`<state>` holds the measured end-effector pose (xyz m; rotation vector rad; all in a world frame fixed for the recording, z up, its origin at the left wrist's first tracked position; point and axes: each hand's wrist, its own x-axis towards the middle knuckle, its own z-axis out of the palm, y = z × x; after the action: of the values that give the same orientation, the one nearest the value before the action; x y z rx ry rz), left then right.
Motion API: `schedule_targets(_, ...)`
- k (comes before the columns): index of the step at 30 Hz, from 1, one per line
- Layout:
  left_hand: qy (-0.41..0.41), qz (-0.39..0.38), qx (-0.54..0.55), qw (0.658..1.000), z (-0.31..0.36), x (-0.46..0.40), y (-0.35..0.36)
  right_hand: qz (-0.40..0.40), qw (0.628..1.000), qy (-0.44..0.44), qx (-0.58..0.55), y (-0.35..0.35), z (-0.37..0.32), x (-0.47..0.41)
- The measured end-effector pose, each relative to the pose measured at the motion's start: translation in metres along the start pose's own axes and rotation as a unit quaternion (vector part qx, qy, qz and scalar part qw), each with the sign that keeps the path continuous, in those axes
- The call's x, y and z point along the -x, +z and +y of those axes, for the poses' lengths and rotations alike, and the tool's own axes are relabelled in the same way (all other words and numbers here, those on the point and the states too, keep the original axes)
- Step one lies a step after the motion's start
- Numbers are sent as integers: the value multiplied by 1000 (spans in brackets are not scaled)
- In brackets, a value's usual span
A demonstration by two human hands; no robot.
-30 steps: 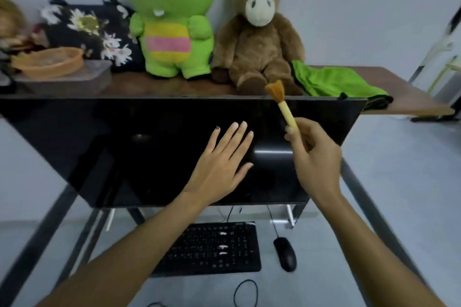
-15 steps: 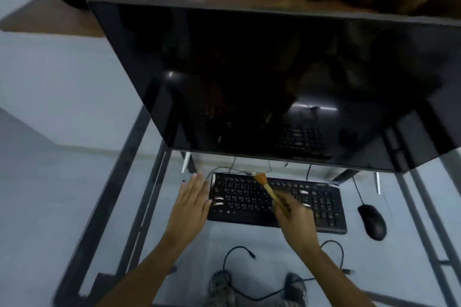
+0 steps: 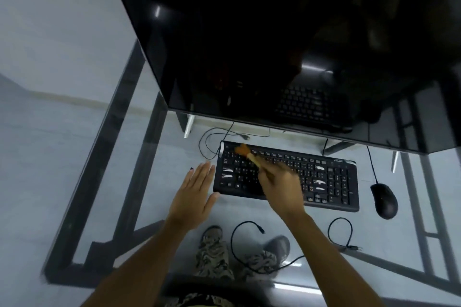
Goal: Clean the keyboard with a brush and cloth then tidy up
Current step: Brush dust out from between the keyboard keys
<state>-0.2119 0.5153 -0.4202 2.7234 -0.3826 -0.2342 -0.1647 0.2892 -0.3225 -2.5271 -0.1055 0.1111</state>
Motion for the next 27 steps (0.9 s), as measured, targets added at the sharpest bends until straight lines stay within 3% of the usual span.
schedule_targets(3, 1, 0, -1, 1000, -1, 0, 1, -40, 998, -23, 34, -2, 2, -5)
schedule_targets(6, -5, -1, -4, 1000, -1, -1, 2, 36, 992, 83, 85, -11, 16, -21)
schedule_targets(8, -4, 3, -3, 1000, -1, -1, 2, 25, 995, 51, 81, -13, 10, -23)
schedule_targets(11, -2, 10, -3, 1000, -1, 0, 2, -58, 996, -19, 62, -12, -6, -18)
schedule_targets(15, -2, 19, 2, 1000, 0, -1, 1, -7, 993, 92, 78, -14, 2, -33)
schedule_targets(20, -2, 19, 5, 1000, -1, 0, 1, -72, 997, 25, 17, -11, -14, -27)
schedule_targets(23, -3, 22, 8, 1000, 0, 0, 1, 34, 990, 133, -8, -16, -3, -33)
schedule_targets(25, -1, 23, 9, 1000, 0, 0, 1, 80, 974, 184, -107, -18, 0, -33)
schedule_targets(27, 1, 24, 7, 1000, 0, 0, 1, 78, 947, 206, -235, -17, -5, -30)
